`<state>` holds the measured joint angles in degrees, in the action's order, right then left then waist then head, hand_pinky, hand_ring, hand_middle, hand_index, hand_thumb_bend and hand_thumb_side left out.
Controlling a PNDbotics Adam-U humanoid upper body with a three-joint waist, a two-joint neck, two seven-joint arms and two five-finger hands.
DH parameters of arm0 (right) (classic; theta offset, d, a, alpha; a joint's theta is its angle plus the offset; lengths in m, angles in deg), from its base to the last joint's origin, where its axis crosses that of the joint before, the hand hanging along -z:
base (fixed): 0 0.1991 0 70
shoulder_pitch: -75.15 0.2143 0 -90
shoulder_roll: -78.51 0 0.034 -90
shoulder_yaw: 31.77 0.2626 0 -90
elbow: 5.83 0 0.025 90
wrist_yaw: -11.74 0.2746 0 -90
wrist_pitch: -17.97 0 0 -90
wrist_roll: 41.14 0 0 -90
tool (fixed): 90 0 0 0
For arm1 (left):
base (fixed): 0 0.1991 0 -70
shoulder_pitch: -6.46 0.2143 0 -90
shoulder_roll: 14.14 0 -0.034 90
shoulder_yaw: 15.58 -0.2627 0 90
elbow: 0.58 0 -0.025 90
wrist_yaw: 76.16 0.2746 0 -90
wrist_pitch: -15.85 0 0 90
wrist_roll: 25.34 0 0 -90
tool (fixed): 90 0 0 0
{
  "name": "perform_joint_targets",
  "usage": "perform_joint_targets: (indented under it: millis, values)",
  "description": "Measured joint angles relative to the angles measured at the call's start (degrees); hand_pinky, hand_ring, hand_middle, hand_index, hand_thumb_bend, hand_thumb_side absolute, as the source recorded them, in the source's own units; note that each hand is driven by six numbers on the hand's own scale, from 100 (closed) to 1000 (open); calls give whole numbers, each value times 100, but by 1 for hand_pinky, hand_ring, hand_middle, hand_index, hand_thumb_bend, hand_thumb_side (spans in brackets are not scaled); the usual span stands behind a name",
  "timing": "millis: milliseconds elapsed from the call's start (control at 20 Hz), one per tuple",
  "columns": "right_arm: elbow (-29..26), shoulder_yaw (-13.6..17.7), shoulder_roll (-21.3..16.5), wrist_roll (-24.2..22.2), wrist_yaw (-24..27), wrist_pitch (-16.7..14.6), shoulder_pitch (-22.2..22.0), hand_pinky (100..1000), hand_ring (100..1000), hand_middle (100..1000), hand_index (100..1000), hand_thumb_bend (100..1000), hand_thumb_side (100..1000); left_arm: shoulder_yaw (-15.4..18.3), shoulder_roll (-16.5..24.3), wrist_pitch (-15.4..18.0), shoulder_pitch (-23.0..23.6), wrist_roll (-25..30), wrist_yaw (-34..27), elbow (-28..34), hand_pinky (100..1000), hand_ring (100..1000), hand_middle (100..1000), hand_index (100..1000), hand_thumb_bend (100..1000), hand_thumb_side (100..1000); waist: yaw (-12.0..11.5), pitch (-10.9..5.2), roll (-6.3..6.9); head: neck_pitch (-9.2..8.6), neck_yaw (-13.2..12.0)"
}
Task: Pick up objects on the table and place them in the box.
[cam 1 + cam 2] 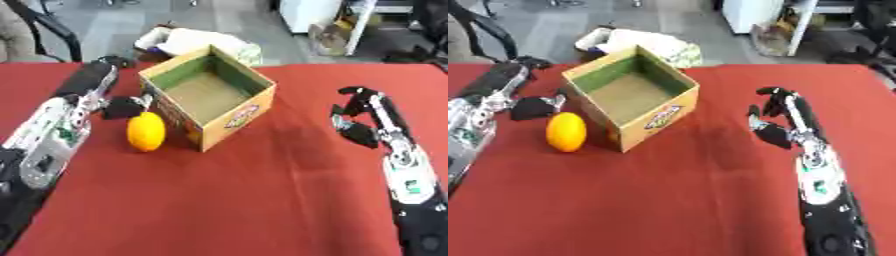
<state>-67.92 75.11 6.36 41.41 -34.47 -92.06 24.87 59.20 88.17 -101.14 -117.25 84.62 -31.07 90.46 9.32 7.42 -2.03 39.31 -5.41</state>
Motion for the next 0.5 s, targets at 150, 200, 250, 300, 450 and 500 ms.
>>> perform_joint_targets:
  millis: [150, 200, 250, 300, 450, 500]
  values:
    - [0, -2, 0, 0, 0, 0, -2, 582, 578, 409, 784, 100, 198, -66, 0, 30, -87, 151, 32, -121, 788, 816, 849, 919, 293, 683, 10, 0, 7, 0, 0]
    - [0, -4, 1, 0, 0, 0, -6, 582, 578, 409, 784, 100, 198, -85, 0, 36, -111, 185, 34, -158, 790, 817, 850, 920, 294, 686, 10, -1, 9, 0, 0]
    - [0, -11, 1, 0, 0, 0, -16, 582, 578, 409, 784, 100, 198, -95, 0, 46, -123, 215, 35, -190, 797, 822, 850, 923, 296, 706, 12, -1, 10, 0, 0]
    - [0, -16, 1, 0, 0, 0, -25, 582, 578, 409, 784, 100, 198, -112, 0, 53, -136, 250, 35, -228, 797, 822, 850, 923, 297, 708, 12, -1, 10, 0, 0]
    - [0, -29, 1, -1, 1, 0, -38, 582, 578, 408, 784, 100, 198, -141, -3, 71, -178, 346, 35, -367, 803, 826, 850, 925, 325, 736, 12, -4, 10, 0, 0]
    - [0, -29, 2, -1, 1, 1, -42, 582, 578, 408, 784, 100, 198, -155, -5, 72, -188, 372, 38, -429, 805, 829, 851, 926, 344, 734, 12, -4, 10, 0, 0]
